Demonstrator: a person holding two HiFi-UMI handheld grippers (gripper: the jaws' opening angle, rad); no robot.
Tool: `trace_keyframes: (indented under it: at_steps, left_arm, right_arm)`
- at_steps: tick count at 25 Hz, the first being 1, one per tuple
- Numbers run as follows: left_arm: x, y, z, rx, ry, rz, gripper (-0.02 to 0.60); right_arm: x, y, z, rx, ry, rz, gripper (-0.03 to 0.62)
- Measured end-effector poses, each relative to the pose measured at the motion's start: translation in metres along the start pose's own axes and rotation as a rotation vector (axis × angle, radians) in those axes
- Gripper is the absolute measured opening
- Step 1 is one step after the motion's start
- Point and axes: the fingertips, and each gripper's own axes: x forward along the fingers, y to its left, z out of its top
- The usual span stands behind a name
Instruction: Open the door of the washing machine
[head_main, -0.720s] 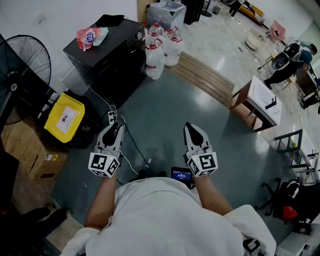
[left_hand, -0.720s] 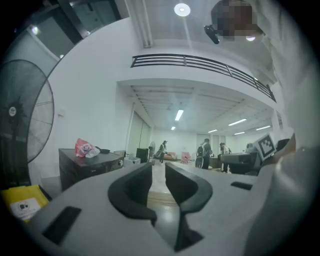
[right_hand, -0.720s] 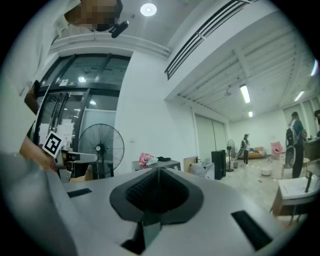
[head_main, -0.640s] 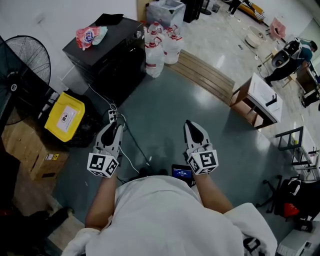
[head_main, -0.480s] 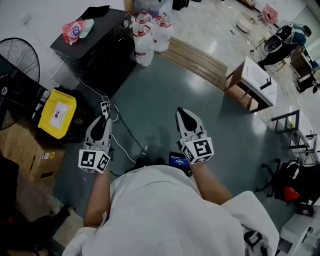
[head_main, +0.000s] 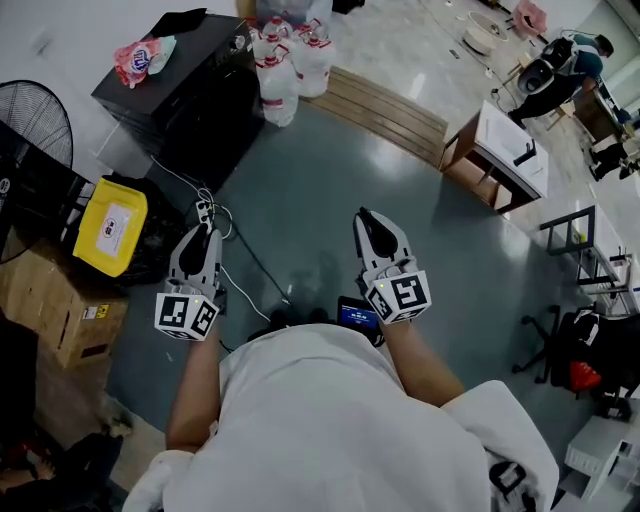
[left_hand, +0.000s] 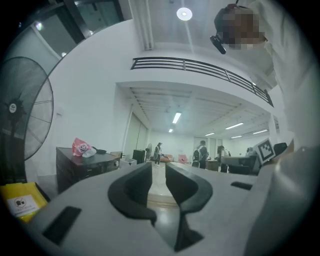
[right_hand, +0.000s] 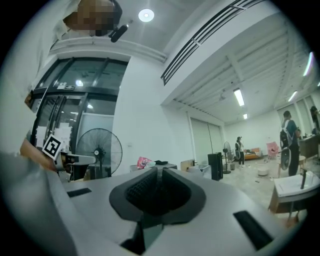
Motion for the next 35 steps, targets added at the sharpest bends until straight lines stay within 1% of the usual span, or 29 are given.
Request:
trace_keyframes:
  at_steps: [5,10,13,17,24,35]
  left_arm:
    - [0.003,-0.008,0.001,-0.004,-0.003,-0.015,0.08]
    - [0.007,-0.02,-0.001,0.001,0.003,-0.037,0.08]
    - [0.008,-0.026,-0.006,-0.006,0.015,-0.038,0.08]
    - [0.01,-0.03,-0.003,-0.003,0.018,-0.053,0.08]
    - [0.01,-0.025,0.001,-0.005,0.012,-0.037,0.08]
    - [0.031,-0.037,-0.007,-0.016,0.019,-0.021,0.08]
  right_arm:
    - [-0.008,-0.009,0.0,-0.024,0.028,-0.02,0.041]
    - [-0.014,-0.014,-0.005,-0.006,0.04,-0.023,0.041]
    - [-0.02,-0.019,-0.006,0.002,0.039,-0.035,0.041]
    - [-0.022,-0.023,-0.008,0.01,0.041,-0.044,0.041]
    - [-0.016,-0.031,-0.006,0.013,0.025,-0.045,0.041]
    - [-0.026,-0.072,-0.02,0.027,0.024,-0.066,0.041]
